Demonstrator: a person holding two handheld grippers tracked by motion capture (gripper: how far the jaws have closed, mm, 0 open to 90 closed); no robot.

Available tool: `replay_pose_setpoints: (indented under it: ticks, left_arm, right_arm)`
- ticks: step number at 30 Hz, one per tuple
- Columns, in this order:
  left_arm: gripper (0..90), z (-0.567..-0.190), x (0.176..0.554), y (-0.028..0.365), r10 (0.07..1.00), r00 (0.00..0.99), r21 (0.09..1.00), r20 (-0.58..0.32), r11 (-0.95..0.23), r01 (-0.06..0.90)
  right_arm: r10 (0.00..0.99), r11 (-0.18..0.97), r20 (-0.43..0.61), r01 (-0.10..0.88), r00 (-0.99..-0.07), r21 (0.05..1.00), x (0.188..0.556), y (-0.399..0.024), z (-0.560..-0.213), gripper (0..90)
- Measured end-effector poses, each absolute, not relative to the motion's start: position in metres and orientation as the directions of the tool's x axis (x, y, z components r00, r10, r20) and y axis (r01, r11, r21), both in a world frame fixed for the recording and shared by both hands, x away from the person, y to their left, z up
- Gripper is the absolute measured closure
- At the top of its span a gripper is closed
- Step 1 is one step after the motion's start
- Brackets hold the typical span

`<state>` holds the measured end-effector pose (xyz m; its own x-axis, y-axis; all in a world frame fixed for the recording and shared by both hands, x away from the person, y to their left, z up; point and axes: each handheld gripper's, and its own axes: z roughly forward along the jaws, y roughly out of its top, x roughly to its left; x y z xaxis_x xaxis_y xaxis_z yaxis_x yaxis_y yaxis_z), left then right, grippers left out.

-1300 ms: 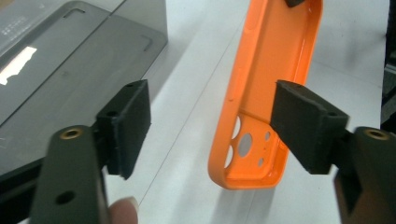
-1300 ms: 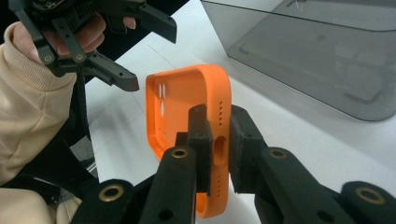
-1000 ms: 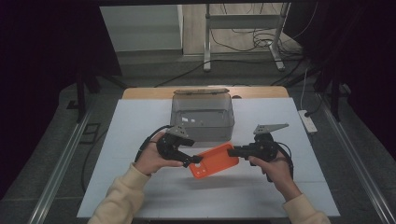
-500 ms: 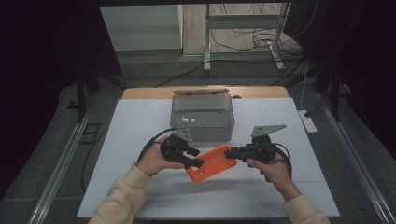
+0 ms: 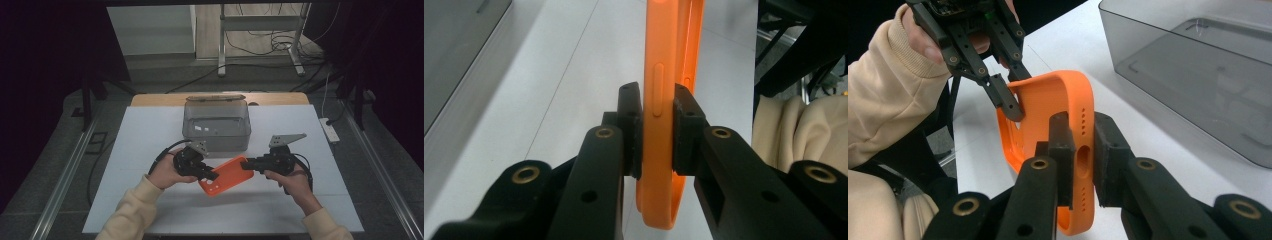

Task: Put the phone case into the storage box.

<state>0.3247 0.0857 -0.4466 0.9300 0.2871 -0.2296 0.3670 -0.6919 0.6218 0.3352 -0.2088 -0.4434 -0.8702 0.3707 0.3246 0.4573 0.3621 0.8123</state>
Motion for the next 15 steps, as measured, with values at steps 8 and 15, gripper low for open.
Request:
replay_pose_setpoints:
  ticks: [8,15]
  left_arm:
    - [78.7,-0.4436,0.3221,0.0852,0.29,0.937,0.623,-0.195,-0.701,0.347]
    - [78.9,-0.4408,0.319,0.0837,0.287,0.946,0.626,-0.153,-0.712,0.318]
  right_arm:
    - [0.378,0.361,0.318,0.455,-0.869,0.814,0.3352,-0.2083,-0.4443,79.0]
    - [0.385,0.362,0.307,0.448,-0.871,0.818,0.335,-0.2091,-0.4436,77.5]
